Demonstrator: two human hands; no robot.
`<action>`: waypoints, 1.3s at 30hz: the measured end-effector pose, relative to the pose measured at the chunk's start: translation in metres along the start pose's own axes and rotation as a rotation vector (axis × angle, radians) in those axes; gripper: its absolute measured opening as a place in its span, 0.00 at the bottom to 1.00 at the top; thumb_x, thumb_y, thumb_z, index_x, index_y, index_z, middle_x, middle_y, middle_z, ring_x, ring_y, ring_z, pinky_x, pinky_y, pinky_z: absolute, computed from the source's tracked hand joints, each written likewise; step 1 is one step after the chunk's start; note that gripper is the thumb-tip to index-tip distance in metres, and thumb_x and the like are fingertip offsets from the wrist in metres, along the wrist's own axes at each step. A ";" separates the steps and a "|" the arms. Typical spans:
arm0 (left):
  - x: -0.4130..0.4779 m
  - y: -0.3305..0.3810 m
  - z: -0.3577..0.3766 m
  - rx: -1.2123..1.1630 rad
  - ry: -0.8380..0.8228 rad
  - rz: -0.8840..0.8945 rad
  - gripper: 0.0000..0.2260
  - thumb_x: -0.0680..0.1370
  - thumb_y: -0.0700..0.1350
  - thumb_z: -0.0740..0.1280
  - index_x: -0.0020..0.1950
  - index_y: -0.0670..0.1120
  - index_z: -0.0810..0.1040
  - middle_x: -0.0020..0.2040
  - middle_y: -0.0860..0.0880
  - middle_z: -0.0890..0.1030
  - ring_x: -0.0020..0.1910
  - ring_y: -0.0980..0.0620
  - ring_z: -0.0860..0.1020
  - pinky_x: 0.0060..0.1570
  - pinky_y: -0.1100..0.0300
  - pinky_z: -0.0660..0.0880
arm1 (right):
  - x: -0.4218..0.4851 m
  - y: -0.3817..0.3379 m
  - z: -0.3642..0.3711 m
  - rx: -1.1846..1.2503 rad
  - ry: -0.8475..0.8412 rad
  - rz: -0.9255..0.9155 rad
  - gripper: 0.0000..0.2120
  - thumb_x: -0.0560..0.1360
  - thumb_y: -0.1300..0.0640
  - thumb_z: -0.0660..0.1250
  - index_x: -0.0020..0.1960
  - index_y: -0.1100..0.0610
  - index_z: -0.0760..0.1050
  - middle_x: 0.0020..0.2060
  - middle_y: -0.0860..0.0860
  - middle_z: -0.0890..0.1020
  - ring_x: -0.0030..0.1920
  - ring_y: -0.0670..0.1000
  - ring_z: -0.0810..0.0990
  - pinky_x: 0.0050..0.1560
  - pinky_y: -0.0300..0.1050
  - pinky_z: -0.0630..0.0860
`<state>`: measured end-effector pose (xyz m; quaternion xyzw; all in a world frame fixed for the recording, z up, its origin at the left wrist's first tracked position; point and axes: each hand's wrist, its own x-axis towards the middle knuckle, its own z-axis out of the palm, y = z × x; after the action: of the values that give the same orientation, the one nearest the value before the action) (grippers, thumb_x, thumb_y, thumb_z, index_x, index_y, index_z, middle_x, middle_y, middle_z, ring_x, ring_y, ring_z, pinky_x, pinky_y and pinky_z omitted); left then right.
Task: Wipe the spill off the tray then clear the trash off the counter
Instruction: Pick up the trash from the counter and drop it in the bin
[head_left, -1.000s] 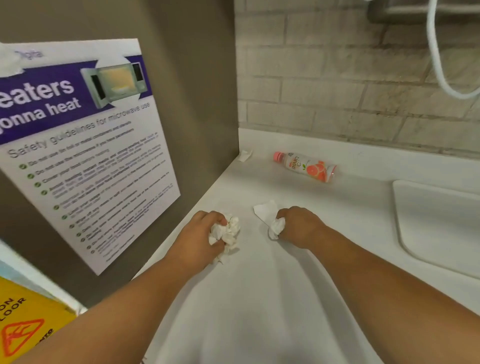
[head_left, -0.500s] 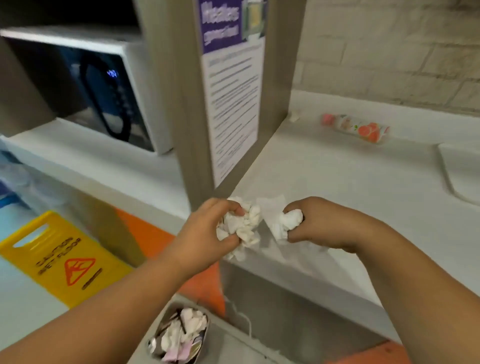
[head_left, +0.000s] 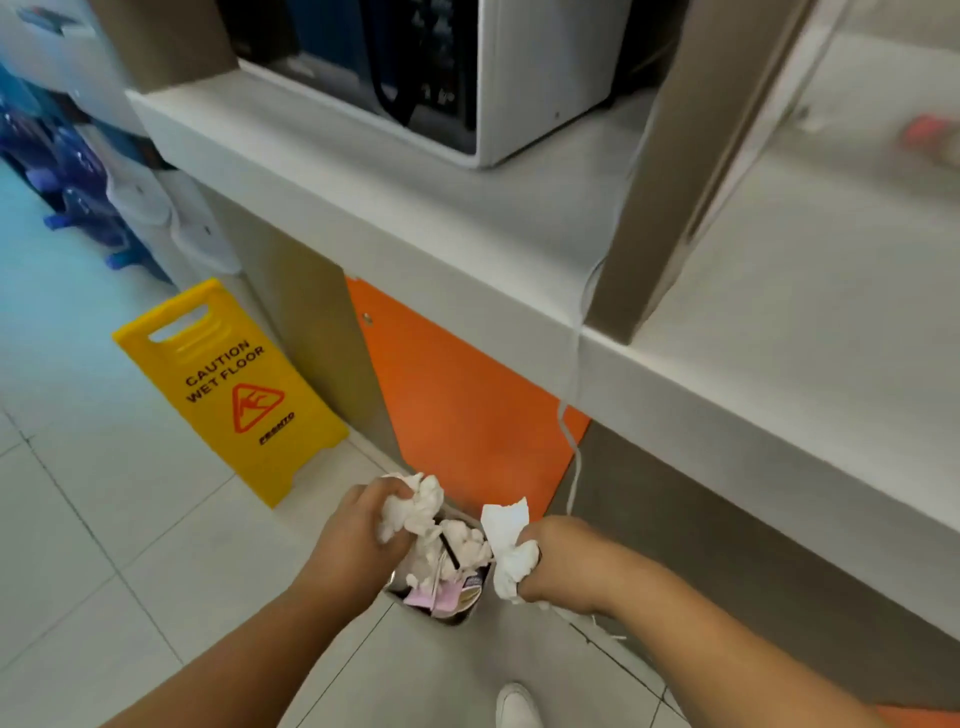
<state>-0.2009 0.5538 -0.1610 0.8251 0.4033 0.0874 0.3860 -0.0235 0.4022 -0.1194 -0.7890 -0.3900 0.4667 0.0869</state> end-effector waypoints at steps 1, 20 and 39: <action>0.005 -0.019 0.009 -0.020 0.005 -0.063 0.15 0.73 0.41 0.69 0.52 0.59 0.71 0.53 0.53 0.71 0.41 0.57 0.73 0.34 0.65 0.68 | 0.021 0.007 0.011 -0.017 -0.010 0.024 0.01 0.67 0.56 0.66 0.38 0.51 0.75 0.38 0.50 0.81 0.37 0.51 0.79 0.35 0.42 0.74; 0.062 -0.251 0.239 -0.272 0.120 -0.589 0.10 0.72 0.40 0.66 0.49 0.51 0.70 0.44 0.44 0.78 0.35 0.46 0.79 0.32 0.53 0.76 | 0.313 0.143 0.175 -0.153 0.067 0.045 0.20 0.72 0.54 0.67 0.63 0.54 0.72 0.63 0.51 0.69 0.55 0.54 0.75 0.51 0.44 0.74; 0.074 -0.258 0.318 -0.108 0.291 -0.409 0.27 0.66 0.36 0.70 0.63 0.52 0.72 0.73 0.44 0.60 0.68 0.40 0.61 0.66 0.47 0.64 | 0.360 0.140 0.253 -0.097 0.358 -0.084 0.29 0.66 0.50 0.69 0.65 0.39 0.64 0.72 0.44 0.52 0.67 0.52 0.54 0.66 0.48 0.60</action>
<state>-0.1613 0.5250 -0.5740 0.6834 0.6077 0.1467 0.3769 -0.0580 0.5005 -0.5693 -0.8456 -0.4231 0.2956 0.1363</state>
